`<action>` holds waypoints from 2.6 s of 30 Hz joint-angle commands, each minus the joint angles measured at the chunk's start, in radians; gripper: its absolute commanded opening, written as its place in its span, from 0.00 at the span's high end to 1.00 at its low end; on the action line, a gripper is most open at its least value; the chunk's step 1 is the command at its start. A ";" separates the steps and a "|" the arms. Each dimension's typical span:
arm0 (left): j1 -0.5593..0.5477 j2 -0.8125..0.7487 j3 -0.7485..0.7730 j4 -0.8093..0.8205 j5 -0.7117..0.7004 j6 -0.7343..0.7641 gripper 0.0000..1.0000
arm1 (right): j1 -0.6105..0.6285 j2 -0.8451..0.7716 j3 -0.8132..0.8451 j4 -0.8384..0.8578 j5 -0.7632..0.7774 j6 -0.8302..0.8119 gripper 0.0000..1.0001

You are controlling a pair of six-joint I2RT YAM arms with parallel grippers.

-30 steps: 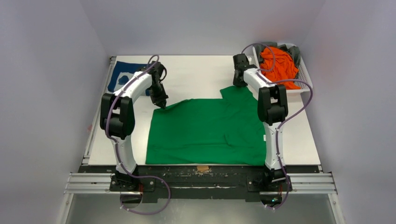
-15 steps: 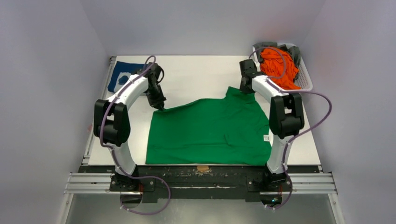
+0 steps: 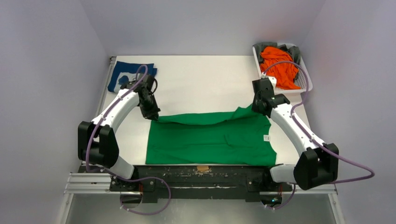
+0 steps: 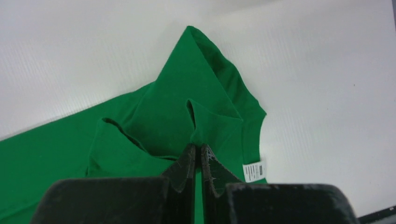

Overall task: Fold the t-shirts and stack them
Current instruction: Fold the other side of the tshirt into a rectangle

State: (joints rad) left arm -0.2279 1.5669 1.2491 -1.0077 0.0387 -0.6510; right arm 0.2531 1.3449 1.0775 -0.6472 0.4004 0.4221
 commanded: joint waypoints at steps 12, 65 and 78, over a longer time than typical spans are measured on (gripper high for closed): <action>-0.004 -0.183 -0.194 0.014 -0.035 -0.027 1.00 | 0.080 -0.283 -0.167 -0.347 -0.023 0.186 0.98; -0.003 -0.083 -0.113 0.064 0.050 -0.026 0.00 | 0.367 -0.310 -0.433 -0.113 -0.396 0.273 0.46; -0.020 -0.038 -0.077 0.078 0.101 -0.019 0.00 | 0.302 -0.314 -0.300 -0.159 -0.195 0.388 0.39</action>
State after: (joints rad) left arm -0.2375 1.5177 1.1378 -0.9463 0.1074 -0.6868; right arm 0.6018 1.0008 0.6994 -0.7704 0.1234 0.7551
